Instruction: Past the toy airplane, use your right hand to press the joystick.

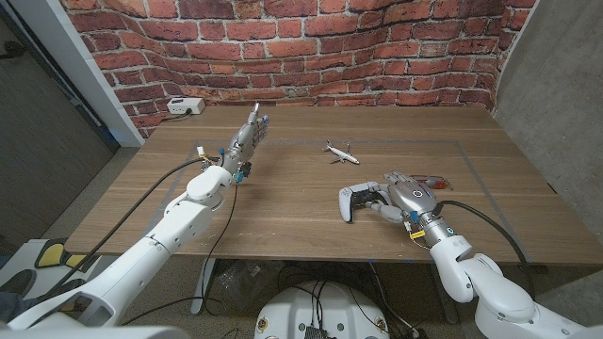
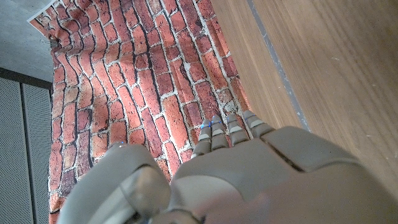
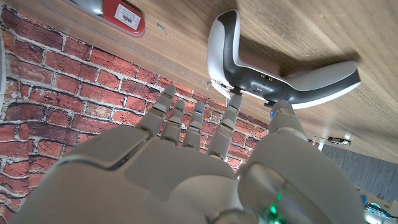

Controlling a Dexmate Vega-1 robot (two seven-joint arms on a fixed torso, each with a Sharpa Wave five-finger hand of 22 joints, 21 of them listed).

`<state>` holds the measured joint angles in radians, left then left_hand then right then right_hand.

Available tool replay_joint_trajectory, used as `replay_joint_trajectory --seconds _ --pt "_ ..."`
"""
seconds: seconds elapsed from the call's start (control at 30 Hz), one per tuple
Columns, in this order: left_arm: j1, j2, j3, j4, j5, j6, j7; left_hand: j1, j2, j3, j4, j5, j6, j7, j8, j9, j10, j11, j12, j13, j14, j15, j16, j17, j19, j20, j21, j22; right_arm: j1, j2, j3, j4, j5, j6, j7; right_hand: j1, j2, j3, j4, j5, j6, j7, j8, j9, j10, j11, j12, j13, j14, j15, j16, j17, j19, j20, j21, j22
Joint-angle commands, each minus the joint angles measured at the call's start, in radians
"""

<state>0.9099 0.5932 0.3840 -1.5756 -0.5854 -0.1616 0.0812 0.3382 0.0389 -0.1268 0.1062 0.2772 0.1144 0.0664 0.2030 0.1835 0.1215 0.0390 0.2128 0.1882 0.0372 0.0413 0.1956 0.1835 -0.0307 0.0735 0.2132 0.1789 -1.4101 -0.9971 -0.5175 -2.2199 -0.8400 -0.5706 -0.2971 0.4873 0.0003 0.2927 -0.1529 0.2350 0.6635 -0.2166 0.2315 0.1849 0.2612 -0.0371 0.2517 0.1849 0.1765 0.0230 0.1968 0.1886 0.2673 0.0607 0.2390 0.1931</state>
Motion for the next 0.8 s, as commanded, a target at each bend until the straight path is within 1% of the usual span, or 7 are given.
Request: replay_joint_trajectory --seconds 0.03,0.47,0.57,0.8 --pt "0.002 0.003 -0.001 -0.006 0.002 0.008 0.005 0.004 0.008 -0.006 0.001 -0.002 0.003 -0.008 -0.001 0.004 0.004 -0.002 -0.004 0.002 0.006 0.0 -0.005 0.002 -0.001 0.014 -0.005 0.004 0.003 0.002 -0.006 0.007 0.015 -0.001 0.0 0.009 -0.002 0.002 0.004 -0.005 0.013 0.002 -0.001 0.002 0.014 -0.001 0.007 0.003 0.01 0.003 0.009 0.002 0.009 -0.004 0.008 0.003" --pt "0.0 0.002 0.002 -0.002 0.004 0.007 0.003 0.005 0.009 -0.01 0.001 -0.004 0.003 -0.009 -0.002 0.004 0.004 -0.002 -0.005 0.002 0.005 -0.003 -0.005 0.002 -0.001 0.019 -0.006 0.004 0.003 -0.001 -0.009 0.005 0.027 -0.014 0.008 0.006 -0.003 0.002 0.007 -0.006 0.039 0.005 0.005 0.001 0.031 -0.005 0.01 0.003 0.022 0.0 0.009 0.003 0.016 -0.006 0.01 0.003" --pt "0.0 0.001 0.002 -0.001 0.004 0.006 0.002 0.006 0.01 -0.01 0.002 -0.004 0.003 -0.009 -0.002 0.004 0.004 -0.003 -0.005 0.002 0.006 -0.003 -0.005 0.002 -0.001 0.02 -0.006 0.004 0.003 -0.003 -0.007 0.004 0.033 -0.016 0.009 0.005 -0.003 0.002 0.008 -0.007 0.041 0.003 0.004 0.001 0.036 -0.006 0.011 0.003 0.025 -0.001 0.01 0.003 0.017 -0.005 0.01 0.003" --pt "-0.002 0.001 0.003 0.001 0.005 0.005 0.001 0.006 0.011 -0.012 0.002 -0.005 0.003 -0.009 -0.002 0.004 0.004 -0.004 -0.005 0.002 0.006 -0.004 -0.005 0.002 -0.001 0.021 -0.005 0.004 0.005 -0.005 -0.008 0.005 0.041 -0.017 0.006 0.004 -0.004 0.002 0.009 -0.008 0.039 0.009 0.001 0.001 0.041 -0.007 0.012 0.003 0.028 -0.002 0.009 0.004 0.022 -0.005 0.012 0.004"
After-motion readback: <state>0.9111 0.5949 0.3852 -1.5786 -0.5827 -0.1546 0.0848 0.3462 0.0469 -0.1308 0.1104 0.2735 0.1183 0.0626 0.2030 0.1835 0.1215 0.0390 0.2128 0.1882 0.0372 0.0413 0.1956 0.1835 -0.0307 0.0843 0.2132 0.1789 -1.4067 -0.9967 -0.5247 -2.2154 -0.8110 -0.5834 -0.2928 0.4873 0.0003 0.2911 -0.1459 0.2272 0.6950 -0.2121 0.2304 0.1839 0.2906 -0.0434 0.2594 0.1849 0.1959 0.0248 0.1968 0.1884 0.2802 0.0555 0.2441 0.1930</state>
